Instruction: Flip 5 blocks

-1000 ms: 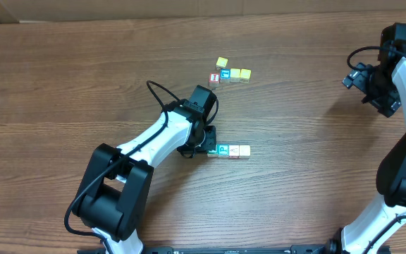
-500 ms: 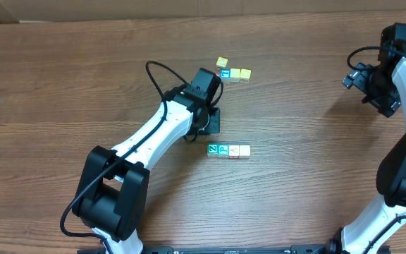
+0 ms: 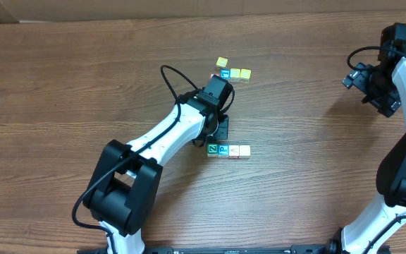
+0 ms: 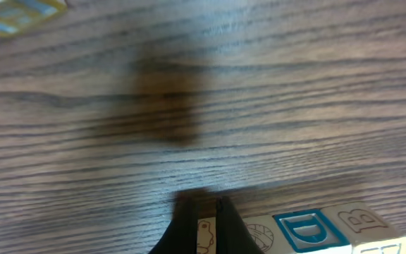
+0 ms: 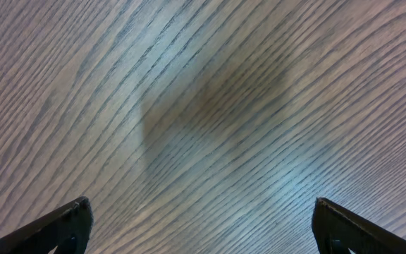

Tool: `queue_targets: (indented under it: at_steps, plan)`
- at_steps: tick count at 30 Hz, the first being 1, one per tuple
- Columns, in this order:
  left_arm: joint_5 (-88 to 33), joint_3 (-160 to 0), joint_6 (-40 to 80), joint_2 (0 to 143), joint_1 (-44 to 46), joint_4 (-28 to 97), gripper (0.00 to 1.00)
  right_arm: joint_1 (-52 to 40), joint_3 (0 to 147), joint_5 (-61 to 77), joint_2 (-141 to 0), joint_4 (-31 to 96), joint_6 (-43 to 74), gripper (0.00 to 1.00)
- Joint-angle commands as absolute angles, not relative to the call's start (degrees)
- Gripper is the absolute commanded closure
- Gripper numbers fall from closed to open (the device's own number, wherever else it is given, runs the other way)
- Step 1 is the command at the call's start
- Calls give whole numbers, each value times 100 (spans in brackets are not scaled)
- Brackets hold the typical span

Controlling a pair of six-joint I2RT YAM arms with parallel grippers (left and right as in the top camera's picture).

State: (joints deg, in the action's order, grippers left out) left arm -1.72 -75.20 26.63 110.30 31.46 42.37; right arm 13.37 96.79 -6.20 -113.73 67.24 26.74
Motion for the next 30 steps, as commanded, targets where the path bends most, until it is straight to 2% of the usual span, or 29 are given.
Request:
queue_targets:
  at_steps: [1, 30]
  plan:
    - [-148, -7588, 2770, 11122, 3157, 4309, 96, 1352, 9769, -633, -11220, 6713, 2652, 0]
    - [-392, -7588, 2884, 11126, 3153, 4648, 96, 1352, 9769, -633, -11220, 6713, 2652, 0]
